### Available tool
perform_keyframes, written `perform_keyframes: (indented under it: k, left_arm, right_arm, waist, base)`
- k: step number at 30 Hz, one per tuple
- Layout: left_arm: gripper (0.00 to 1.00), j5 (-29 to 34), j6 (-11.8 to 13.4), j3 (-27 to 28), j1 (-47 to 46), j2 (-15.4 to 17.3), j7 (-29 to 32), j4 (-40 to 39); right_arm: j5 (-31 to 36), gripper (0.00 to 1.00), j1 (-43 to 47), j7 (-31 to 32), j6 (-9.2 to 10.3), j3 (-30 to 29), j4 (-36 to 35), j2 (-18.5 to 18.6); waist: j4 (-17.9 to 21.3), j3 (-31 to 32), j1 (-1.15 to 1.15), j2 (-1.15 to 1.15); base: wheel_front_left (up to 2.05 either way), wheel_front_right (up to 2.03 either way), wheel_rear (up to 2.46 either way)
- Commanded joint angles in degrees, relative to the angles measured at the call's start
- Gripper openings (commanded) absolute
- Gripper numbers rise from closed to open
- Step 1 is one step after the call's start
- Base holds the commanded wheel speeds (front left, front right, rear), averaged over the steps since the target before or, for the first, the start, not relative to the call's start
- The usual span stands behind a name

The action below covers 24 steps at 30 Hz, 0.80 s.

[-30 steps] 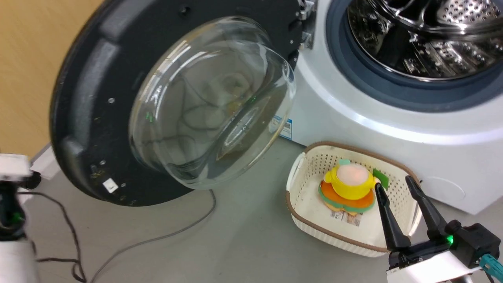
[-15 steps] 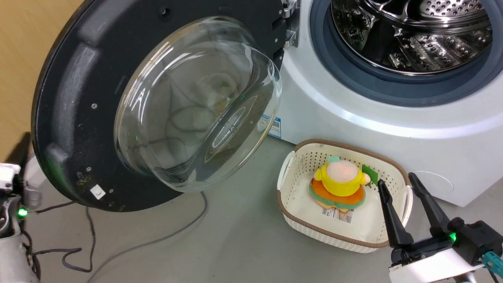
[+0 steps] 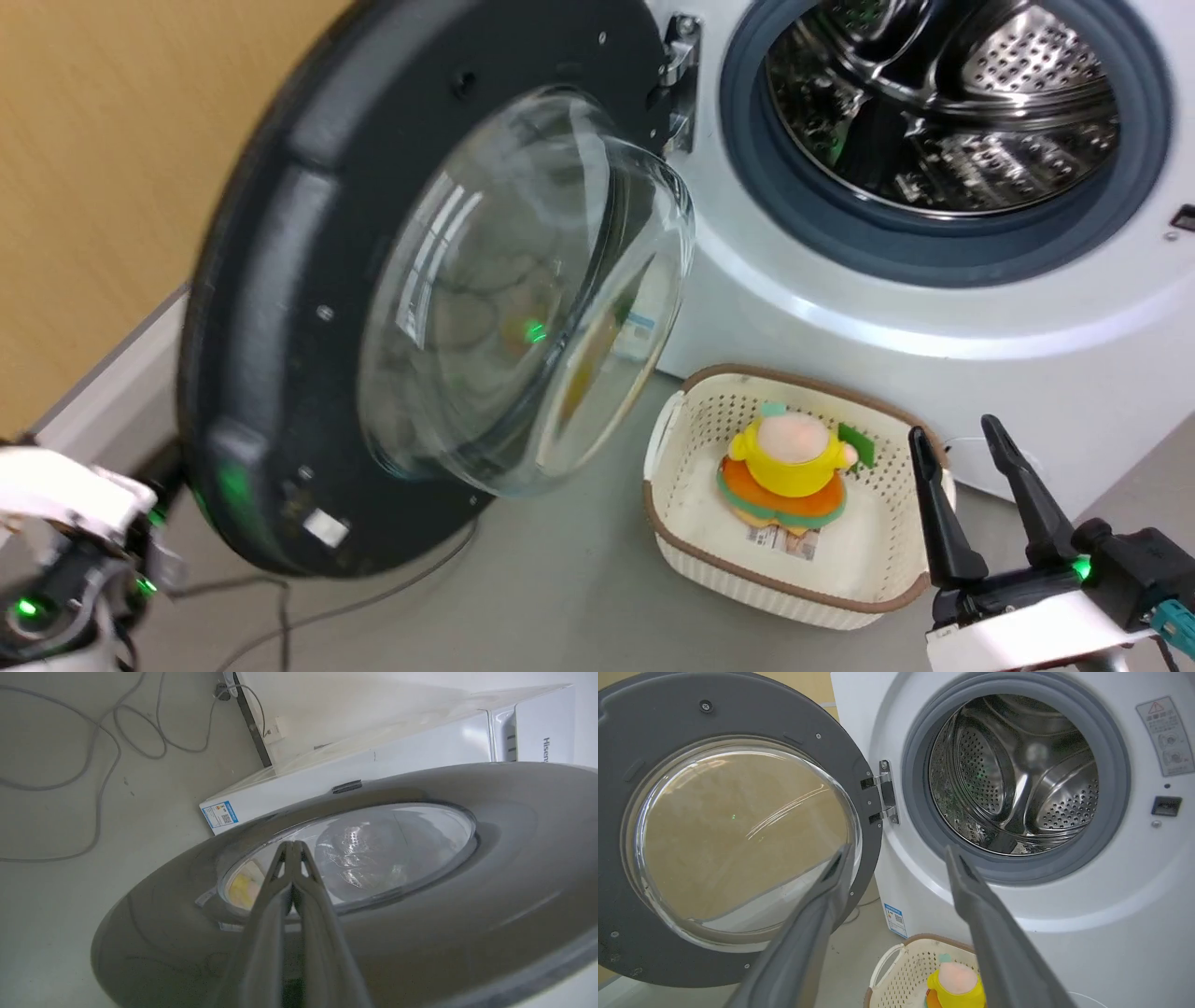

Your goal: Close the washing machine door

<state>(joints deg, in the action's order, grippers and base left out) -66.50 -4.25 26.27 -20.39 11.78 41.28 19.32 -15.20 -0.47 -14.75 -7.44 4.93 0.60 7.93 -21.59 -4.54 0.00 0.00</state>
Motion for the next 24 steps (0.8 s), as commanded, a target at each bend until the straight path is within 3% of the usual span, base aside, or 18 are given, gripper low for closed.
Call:
perform_keyframes:
  k: [1, 13, 24]
  left_arm:
    - [0.0, 0.3, 0.1, -1.1, 2.4, -1.1, 1.3, -1.6]
    - [0.0, -5.4, 2.8, -6.0, 10.6, -7.6, 8.8, -13.0]
    - [0.0, -10.8, 5.5, -14.6, 13.6, -8.9, 7.6, -21.2]
  right_arm:
    - [-0.1, 1.0, 0.8, -0.2, -0.05, -0.5, 0.2, -0.5]
    - [-0.2, 1.0, 2.8, -0.2, -0.05, -2.1, 0.6, -2.0]
    - [-0.1, 1.0, 3.2, -0.2, -0.05, -1.6, 0.6, -1.6]
  waist:
    - [0.7, 0.9, 0.0, 0.0]
    - [5.5, 3.8, 0.0, 0.0]
    - [12.2, 4.0, 0.0, 0.0]
  base:
    - [0.0, 0.0, 0.0]
    - [0.0, 0.0, 0.0]
    - [0.0, 0.0, 0.0]
